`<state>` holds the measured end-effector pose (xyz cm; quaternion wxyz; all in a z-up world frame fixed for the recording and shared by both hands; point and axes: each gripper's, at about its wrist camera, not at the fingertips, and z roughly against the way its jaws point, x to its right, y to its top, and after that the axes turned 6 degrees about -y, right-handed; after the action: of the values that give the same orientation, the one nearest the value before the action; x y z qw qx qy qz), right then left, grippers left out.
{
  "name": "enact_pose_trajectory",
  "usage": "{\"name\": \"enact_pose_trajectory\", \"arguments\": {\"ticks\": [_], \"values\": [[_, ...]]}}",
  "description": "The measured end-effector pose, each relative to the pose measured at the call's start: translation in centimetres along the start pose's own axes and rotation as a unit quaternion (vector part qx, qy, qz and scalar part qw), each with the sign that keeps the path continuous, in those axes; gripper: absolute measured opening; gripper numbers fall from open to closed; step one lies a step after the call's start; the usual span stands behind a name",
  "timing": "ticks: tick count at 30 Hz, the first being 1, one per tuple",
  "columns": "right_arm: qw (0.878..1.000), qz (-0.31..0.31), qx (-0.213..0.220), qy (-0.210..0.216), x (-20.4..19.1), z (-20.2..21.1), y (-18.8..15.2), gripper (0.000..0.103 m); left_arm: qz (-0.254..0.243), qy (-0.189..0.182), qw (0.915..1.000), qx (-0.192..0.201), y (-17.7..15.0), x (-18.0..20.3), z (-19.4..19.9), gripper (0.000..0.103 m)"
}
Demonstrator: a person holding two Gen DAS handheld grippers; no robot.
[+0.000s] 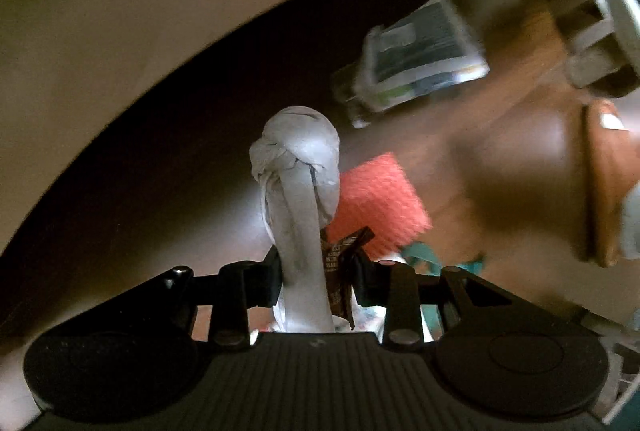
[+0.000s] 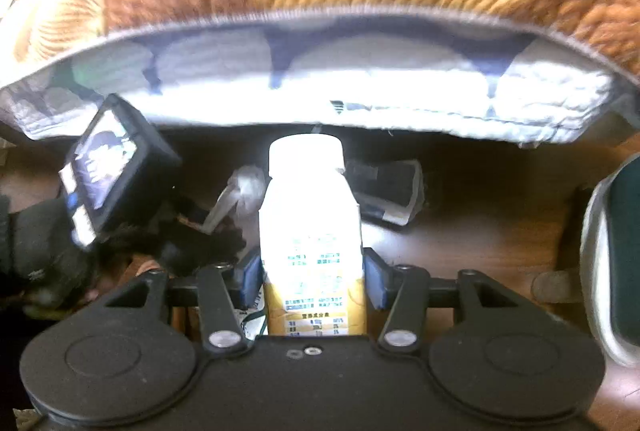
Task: Collect trash
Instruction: 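Carry the cloth and bottle up over the teal wastebasket with both tools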
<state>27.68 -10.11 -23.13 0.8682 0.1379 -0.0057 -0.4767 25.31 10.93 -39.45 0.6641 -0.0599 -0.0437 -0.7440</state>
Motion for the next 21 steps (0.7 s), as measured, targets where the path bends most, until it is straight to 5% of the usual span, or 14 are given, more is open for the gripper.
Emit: {"name": "enact_pose_trajectory", "arguments": {"ticks": [12,21], "values": [[0.998,-0.033,0.058,-0.023,1.4,7.9,-2.3,0.051,0.07,-0.042,0.995,0.059,-4.5,7.7,12.4,0.032],[0.987,-0.061,0.145,-0.041,5.7,19.2,-5.0,0.051,0.042,-0.034,0.987,0.151,-3.4,15.5,23.3,0.033]]}}
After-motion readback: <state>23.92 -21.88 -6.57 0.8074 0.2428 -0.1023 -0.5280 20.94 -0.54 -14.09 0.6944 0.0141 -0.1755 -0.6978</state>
